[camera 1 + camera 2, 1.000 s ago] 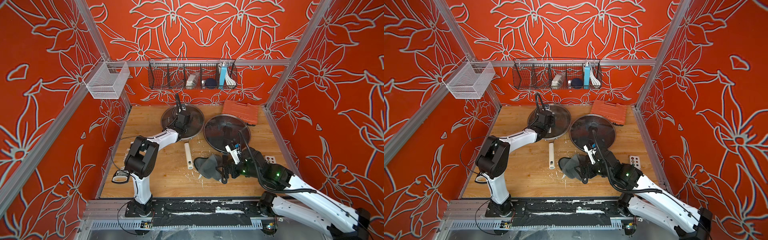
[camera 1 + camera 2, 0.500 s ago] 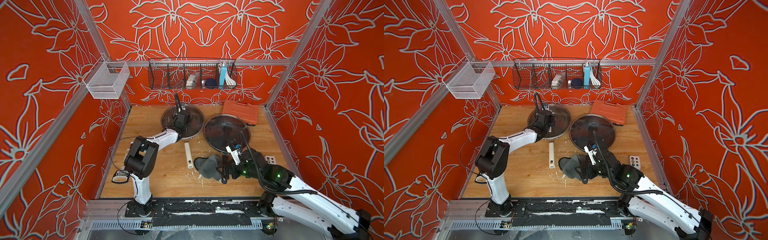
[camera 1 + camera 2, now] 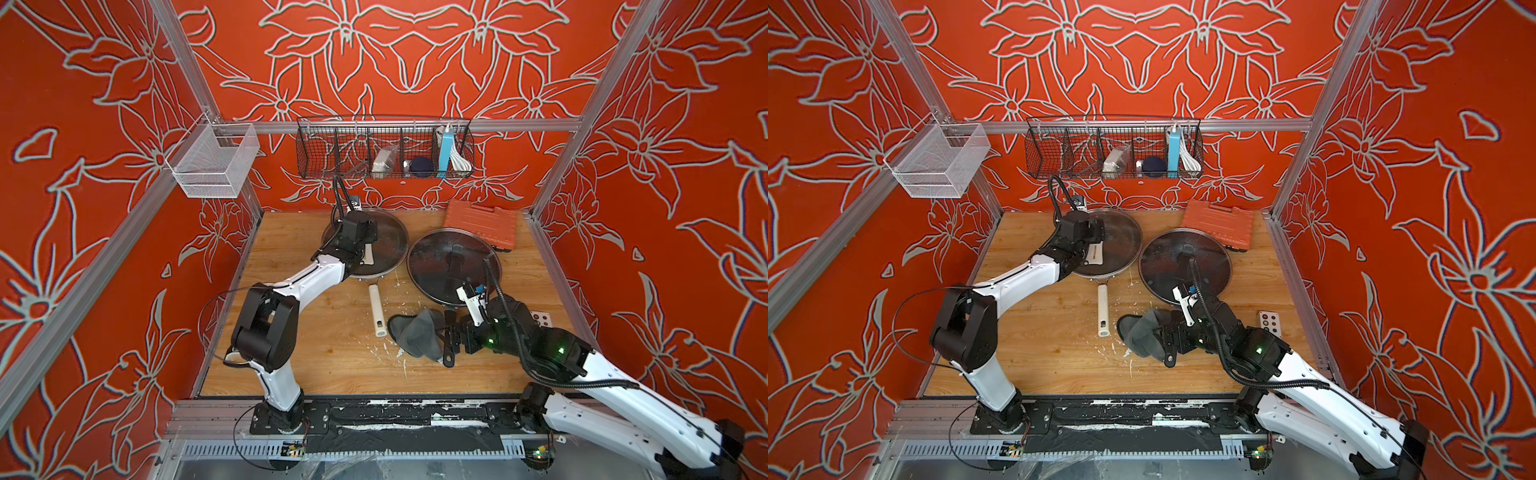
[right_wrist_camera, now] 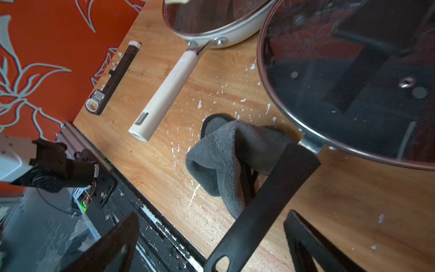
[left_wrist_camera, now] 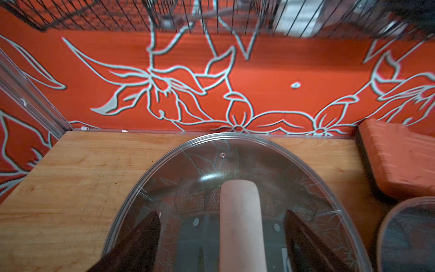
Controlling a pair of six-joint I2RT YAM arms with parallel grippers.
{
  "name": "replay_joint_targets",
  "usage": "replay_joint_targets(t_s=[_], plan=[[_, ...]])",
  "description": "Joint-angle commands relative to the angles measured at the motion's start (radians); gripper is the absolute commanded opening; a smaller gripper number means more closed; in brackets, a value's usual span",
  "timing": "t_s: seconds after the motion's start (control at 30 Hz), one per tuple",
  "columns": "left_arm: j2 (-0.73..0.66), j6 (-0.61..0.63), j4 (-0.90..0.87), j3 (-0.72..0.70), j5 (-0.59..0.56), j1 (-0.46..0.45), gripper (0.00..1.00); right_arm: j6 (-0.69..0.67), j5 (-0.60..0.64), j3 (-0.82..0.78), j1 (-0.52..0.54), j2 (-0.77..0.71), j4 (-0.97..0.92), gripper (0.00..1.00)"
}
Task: Wipe the pot lid with a cloth
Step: Place the pot lid on the cooking pot, then pick up the pot lid from the cooking pot.
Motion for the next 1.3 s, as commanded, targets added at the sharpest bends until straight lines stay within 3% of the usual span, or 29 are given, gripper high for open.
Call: replay_joint_targets(t_s=[0.0,0.27,0.43,0.63,0.8,0.93,1.27], plan=[[-0.141,-0.020,-0.097,0.009,0.125,0.000,0.82,0.044,0.198,0.103,0.002,-0.007,-0.086,0.97],[-0.424,-0.102,-0.263,-0.110,0.353,-0.001,0.83,0.107,0.498,0.356,0.002,0.176,-0.278,0.97],[-0.523,-0.167,-0.347,-0.147,0.389,-0.065,0.85,0.102,0.611,0.544,-0.018,0.364,-0.366,0.97],[-0.521,-0.185,-0.463,-0.115,0.282,-0.249,0.85,0.095,0.432,0.636,-0.211,0.528,-0.346,0.97],[-0.536,-0.215,-0.457,-0.170,0.288,-0.306,0.87,0.081,0.333,0.678,-0.311,0.664,-0.325,0.97],[-0.565,-0.204,-0.396,-0.253,0.309,-0.346,0.87,0.090,0.294,0.711,-0.341,0.782,-0.320,0.89],[-0.579,-0.216,-0.400,-0.321,0.279,-0.464,0.87,0.125,0.297,0.784,-0.351,0.940,-0.337,0.83]])
